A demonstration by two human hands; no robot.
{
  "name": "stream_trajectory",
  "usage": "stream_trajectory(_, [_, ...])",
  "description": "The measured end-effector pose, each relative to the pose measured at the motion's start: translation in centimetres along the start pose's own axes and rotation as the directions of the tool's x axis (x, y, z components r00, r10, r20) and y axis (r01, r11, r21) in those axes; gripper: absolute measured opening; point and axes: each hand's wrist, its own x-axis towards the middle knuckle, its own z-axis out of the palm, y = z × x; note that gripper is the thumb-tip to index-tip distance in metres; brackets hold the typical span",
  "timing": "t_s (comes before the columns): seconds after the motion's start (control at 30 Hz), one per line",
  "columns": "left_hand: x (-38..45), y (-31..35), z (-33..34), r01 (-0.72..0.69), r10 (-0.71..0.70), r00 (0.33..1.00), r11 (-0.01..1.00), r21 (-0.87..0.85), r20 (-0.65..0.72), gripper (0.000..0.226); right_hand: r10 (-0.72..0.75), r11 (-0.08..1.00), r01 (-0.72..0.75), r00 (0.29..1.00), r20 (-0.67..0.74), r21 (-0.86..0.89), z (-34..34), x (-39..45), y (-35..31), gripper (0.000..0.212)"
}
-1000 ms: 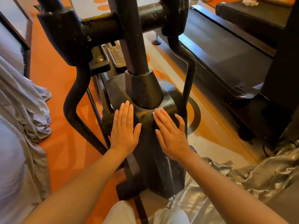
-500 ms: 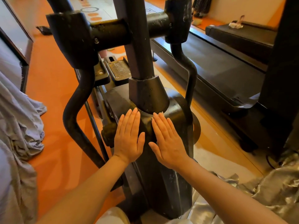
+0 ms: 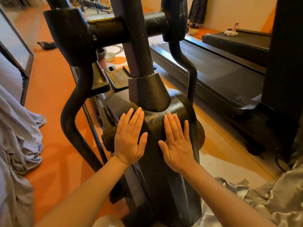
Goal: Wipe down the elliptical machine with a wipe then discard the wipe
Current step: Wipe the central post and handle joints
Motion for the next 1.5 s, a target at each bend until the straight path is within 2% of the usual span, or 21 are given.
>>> stream_trajectory(0.07, [0.0,0.0,-0.1,-0.015,0.015,1.000,1.000,0.008,0.001,0.054,0.031,0.998,-0.030,1.000,-0.006,0.059,0.2,-0.2,-1.2,0.067])
stream_trajectory(0.13, [0.0,0.0,-0.2,-0.034,0.034,0.999,0.999,0.016,0.009,0.054,-0.064,0.995,0.063,0.998,0.016,0.079,0.8,-0.9,-2.0,0.069])
stream_trajectory(0.23, [0.1,-0.1,-0.4,-0.088,0.088,0.996,0.996,0.013,0.022,0.054,-0.219,0.975,0.220,0.975,0.032,-0.015,0.7,-1.1,-0.9,0.067])
stream_trajectory(0.3, [0.0,-0.2,-0.3,-0.127,0.127,0.992,0.992,0.009,0.014,0.053,-0.162,0.986,0.160,0.987,-0.027,-0.038,0.6,-0.7,0.0,0.066])
stream_trajectory(0.4, [0.0,-0.3,-0.1,-0.146,0.146,0.989,0.989,0.011,-0.014,0.053,-0.029,0.997,0.039,0.991,-0.131,0.072,0.9,-0.5,-0.2,0.065])
stream_trajectory(0.5, [0.0,-0.4,0.1,-0.156,0.156,0.986,0.988,0.001,-0.054,0.052,-0.085,0.966,0.146,0.958,-0.275,0.211,1.1,-0.3,-0.9,0.052])
stream_trajectory(0.6, [0.1,-0.6,0.3,-0.169,0.169,0.983,0.986,0.003,-0.073,0.051,-0.191,0.928,0.302,0.889,-0.415,0.220,1.1,0.7,0.2,0.035])
stream_trajectory(0.73, [-0.1,-0.3,0.4,-0.162,0.162,0.983,0.987,0.005,-0.084,0.052,-0.195,0.930,0.313,0.864,-0.465,0.191,1.8,1.2,0.6,0.034])
stream_trajectory(0.9, [-0.3,0.0,0.8,-0.103,0.109,0.982,0.994,0.045,-0.156,0.053,-0.069,0.960,0.176,0.903,-0.424,0.219,2.4,1.1,-0.5,0.047])
stream_trajectory(0.97, [-0.4,0.3,0.9,-0.088,0.095,0.980,0.995,0.047,-0.175,0.053,-0.103,0.975,0.168,0.923,-0.371,0.146,2.5,0.7,-0.5,0.053])
stream_trajectory(1.1, [-0.7,0.5,1.4,-0.071,0.085,0.976,0.994,0.077,-0.199,0.055,-0.250,0.968,0.251,0.939,-0.236,-0.025,2.6,-1.1,0.5,0.066])
stream_trajectory(1.17, [-1.1,1.0,1.7,-0.048,0.072,0.972,0.993,0.110,-0.225,0.057,-0.256,0.966,0.243,0.946,-0.201,-0.086,2.8,-1.7,0.9,0.070])
stream_trajectory(1.27, [-1.5,1.7,2.3,-0.051,0.088,0.962,0.988,0.146,-0.257,0.058,-0.162,0.983,0.139,0.962,-0.220,-0.116,3.0,-1.9,1.9,0.073])
stream_trajectory(1.37, [-1.6,1.7,2.4,-0.068,0.109,0.955,0.986,0.154,-0.275,0.058,-0.059,0.998,0.057,0.972,-0.226,-0.016,3.2,-2.1,1.5,0.075])
stream_trajectory(1.43, [-1.8,1.7,2.3,-0.074,0.118,0.958,0.983,0.171,-0.260,0.059,-0.095,0.995,0.098,0.976,-0.194,0.005,3.5,-2.8,0.5,0.077])
stream_trajectory(1.5, [-2.1,1.9,2.3,-0.077,0.120,0.964,0.980,0.185,-0.236,0.060,-0.195,0.980,0.188,0.968,-0.156,-0.060,3.7,-3.8,0.2,0.076])
